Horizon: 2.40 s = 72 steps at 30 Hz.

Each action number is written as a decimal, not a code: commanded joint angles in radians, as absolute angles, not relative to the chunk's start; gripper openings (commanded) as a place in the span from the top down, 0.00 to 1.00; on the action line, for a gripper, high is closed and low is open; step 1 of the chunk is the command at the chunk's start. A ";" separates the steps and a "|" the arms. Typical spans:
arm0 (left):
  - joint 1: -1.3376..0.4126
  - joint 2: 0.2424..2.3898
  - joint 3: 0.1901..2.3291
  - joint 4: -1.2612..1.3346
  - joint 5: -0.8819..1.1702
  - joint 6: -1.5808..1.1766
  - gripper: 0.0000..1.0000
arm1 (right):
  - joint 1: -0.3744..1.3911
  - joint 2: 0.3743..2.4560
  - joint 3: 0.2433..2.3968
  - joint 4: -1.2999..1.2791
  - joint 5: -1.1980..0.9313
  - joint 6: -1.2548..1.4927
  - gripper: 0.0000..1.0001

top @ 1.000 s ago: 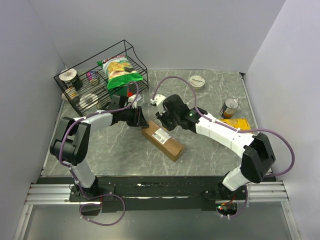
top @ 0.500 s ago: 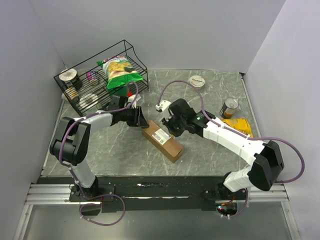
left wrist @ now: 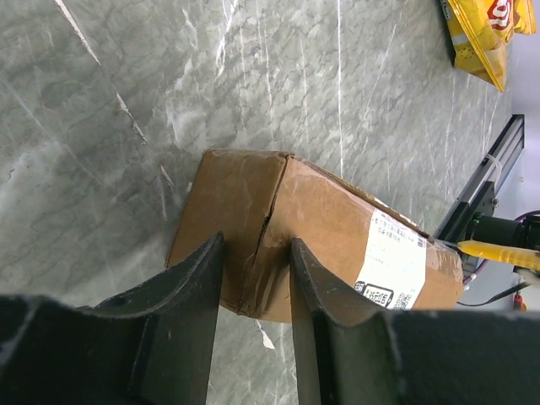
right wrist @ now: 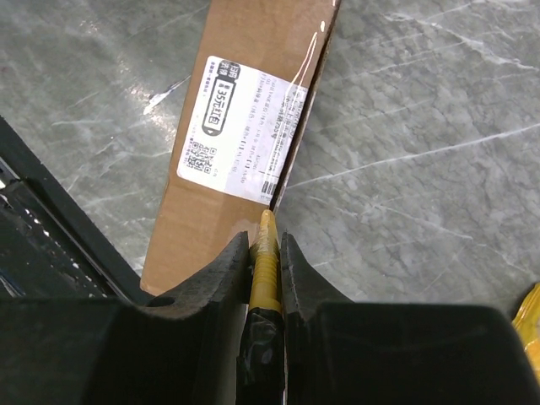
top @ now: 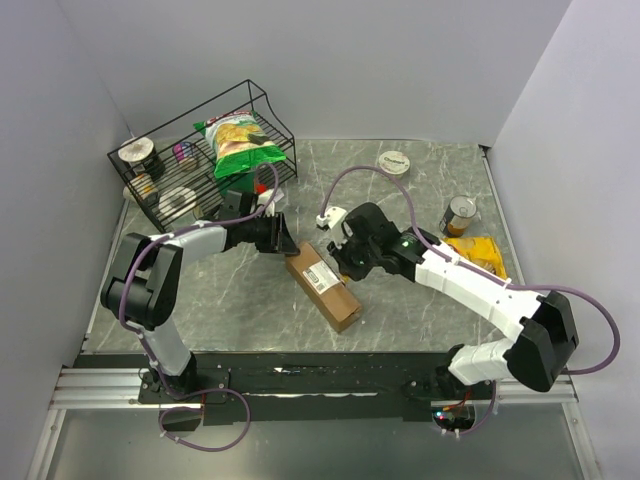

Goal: Unpack the express box

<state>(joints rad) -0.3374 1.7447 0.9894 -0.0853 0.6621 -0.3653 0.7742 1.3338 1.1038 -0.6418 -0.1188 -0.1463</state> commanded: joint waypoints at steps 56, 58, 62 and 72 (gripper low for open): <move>-0.397 1.805 0.985 -0.166 0.836 0.019 0.39 | 0.781 1.479 1.209 -0.557 -0.178 -0.368 1.00; -0.399 1.824 0.976 -0.158 0.790 -0.038 0.49 | 0.779 1.477 1.213 -0.569 -0.164 -0.356 1.00; -0.399 1.819 0.969 -0.146 0.775 -0.038 0.55 | 0.781 1.439 1.215 -0.640 -0.201 -0.330 1.00; -0.397 1.835 0.965 -0.138 0.788 -0.032 0.59 | 0.764 1.362 1.109 -0.637 -0.204 -0.479 1.00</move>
